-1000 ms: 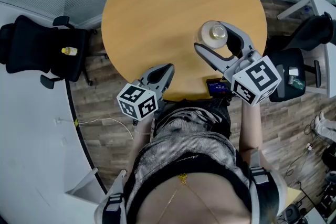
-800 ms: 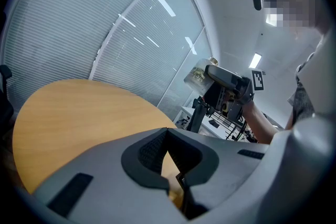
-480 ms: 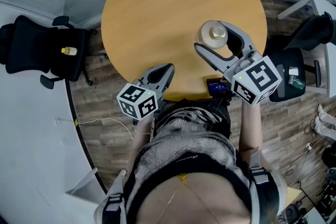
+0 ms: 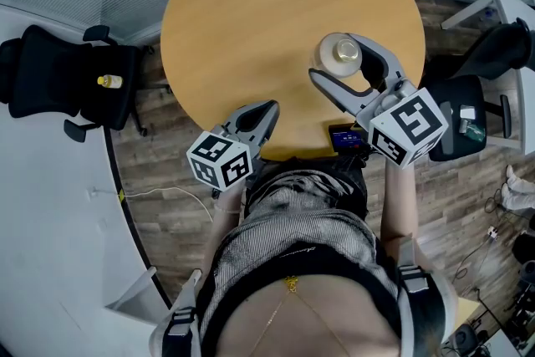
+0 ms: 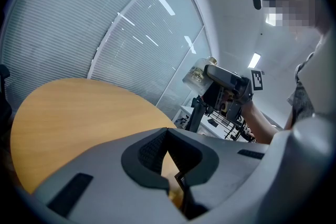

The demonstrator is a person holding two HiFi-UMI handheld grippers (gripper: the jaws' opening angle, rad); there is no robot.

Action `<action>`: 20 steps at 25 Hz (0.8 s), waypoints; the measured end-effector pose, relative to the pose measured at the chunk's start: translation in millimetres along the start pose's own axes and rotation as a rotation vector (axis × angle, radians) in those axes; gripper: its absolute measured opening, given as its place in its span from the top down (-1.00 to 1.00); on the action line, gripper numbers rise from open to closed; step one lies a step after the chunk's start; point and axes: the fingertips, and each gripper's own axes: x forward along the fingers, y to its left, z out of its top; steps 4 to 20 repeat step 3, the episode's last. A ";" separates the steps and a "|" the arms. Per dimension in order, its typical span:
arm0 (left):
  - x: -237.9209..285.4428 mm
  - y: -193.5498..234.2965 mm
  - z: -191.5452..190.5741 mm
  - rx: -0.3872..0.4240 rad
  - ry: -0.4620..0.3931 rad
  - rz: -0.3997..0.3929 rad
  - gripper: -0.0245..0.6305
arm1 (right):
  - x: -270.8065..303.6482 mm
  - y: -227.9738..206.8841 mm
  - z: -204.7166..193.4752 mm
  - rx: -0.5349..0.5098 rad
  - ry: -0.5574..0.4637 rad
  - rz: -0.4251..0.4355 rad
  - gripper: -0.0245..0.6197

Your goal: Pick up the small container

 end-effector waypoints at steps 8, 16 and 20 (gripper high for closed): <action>-0.1 -0.2 0.5 0.000 0.000 -0.001 0.91 | 0.4 0.0 0.0 -0.002 0.002 0.002 -0.12; -0.1 -0.2 0.5 0.000 0.000 -0.001 0.91 | 0.4 0.0 0.0 -0.002 0.002 0.002 -0.12; -0.1 -0.2 0.5 0.000 0.000 -0.001 0.91 | 0.4 0.0 0.0 -0.002 0.002 0.002 -0.12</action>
